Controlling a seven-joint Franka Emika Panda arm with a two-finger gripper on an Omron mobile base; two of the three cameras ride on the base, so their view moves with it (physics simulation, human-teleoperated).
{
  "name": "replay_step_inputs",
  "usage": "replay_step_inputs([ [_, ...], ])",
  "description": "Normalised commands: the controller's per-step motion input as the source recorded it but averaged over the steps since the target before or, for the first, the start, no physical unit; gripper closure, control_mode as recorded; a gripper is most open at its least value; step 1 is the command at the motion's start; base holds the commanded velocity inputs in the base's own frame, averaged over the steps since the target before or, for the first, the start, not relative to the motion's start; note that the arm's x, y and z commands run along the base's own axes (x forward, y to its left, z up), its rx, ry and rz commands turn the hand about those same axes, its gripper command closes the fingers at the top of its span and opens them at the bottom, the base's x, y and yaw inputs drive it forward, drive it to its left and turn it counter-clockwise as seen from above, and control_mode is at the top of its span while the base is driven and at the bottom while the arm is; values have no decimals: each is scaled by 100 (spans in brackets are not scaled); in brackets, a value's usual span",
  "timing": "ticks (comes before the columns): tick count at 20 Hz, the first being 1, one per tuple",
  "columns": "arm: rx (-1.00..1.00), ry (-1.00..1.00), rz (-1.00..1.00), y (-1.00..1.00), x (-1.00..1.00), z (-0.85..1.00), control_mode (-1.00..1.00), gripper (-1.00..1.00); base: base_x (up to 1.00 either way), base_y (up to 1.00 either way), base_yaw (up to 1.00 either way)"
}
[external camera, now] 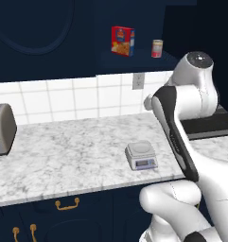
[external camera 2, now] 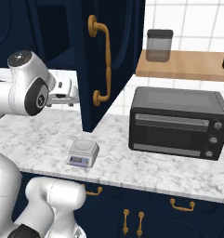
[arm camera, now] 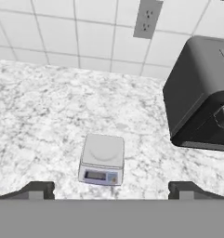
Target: Pick the canned food and place it on the digital scale for weighing, and close the cabinet.
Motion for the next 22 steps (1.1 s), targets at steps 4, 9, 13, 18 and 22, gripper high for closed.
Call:
replay_step_inputs([
  [4,-2,-36,-2,0,-25,78,-100,-100,0,0,0],
  [9,-1,-25,-2,0,-2,62,-100,-100,0,0,0],
  [13,-2,-13,-4,0,0,61,-100,-100,0,0,0],
  [18,0,-17,-5,-13,3,45,-100,-100,0,0,0],
  [22,0,-17,-9,-27,23,27,-100,-100,0,0,0],
])
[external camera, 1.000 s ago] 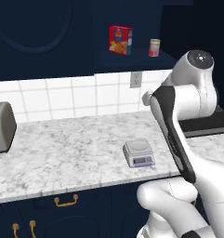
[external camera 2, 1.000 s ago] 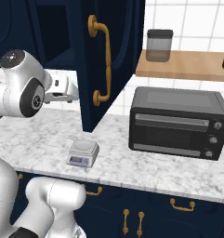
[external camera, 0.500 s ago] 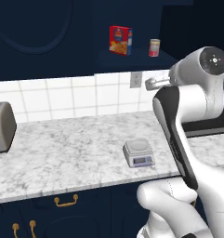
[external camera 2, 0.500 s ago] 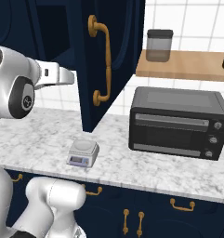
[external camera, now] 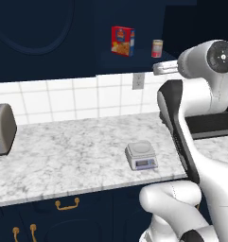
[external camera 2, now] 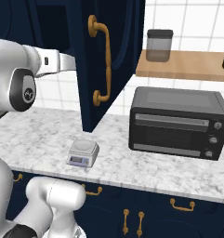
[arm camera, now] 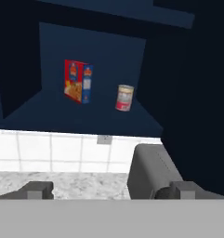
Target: Pick the canned food and place it on the digital scale for weighing, and close the cabinet.
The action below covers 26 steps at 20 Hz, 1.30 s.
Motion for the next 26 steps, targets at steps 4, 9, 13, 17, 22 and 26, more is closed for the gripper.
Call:
replay_step_inputs([
  [4,0,-12,-13,-36,40,22,-100,-100,0,0,0],
  [9,0,-2,-10,-24,53,8,-100,-100,0,0,0],
  [13,0,0,-14,0,70,0,-100,-100,0,0,0],
  [17,0,-1,-4,0,67,0,-100,-100,0,0,0],
  [22,0,0,0,-21,29,-1,-100,-100,0,0,0],
  [26,0,0,0,-9,36,-2,-100,-100,0,0,0],
])
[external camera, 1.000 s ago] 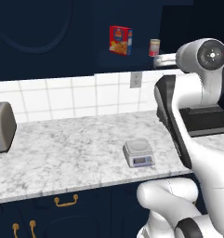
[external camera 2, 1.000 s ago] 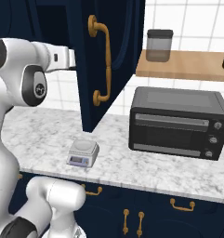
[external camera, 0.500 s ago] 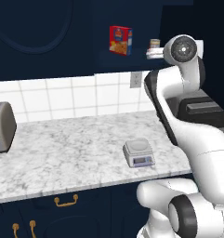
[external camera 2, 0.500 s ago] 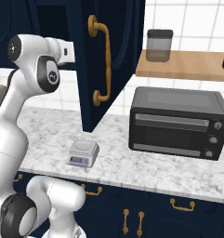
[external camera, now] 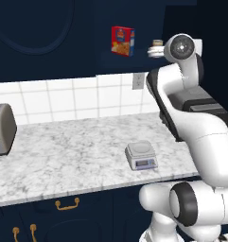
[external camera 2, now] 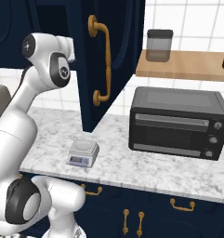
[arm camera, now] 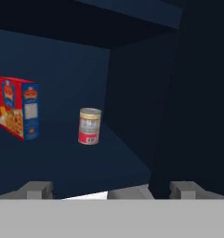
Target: Pick the canned food and place it on the digital scale for weighing, and close the cabinet.
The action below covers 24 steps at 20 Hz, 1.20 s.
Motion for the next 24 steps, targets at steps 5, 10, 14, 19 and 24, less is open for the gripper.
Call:
replay_step_inputs([
  [5,0,0,0,-1,25,0,-100,-100,0,0,0],
  [10,0,0,0,0,32,0,-100,-100,0,0,0],
  [14,0,-2,0,0,31,0,-100,-100,0,0,0],
  [19,22,2,0,5,52,-3,-100,-100,0,0,0],
  [24,17,4,0,0,47,-1,-100,-100,0,0,0],
])
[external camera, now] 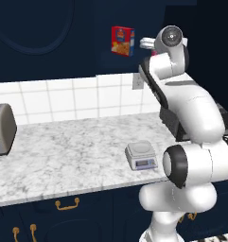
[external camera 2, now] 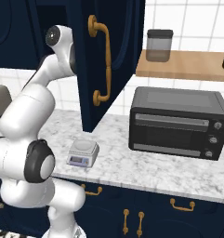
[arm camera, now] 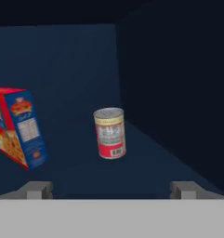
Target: Pick the canned food and place it on the digital scale for weighing, and close the cabinet.
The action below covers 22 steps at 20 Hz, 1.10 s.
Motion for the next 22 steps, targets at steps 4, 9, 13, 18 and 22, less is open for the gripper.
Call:
replay_step_inputs([
  [4,0,9,0,0,45,0,-100,-100,0,0,0],
  [9,0,3,0,-1,46,0,-100,-100,0,0,0],
  [13,0,0,0,-19,35,0,-100,-100,0,0,0],
  [18,0,0,2,-29,46,0,-100,-100,0,0,0],
  [22,0,0,1,-15,41,0,-100,-100,0,0,0],
])
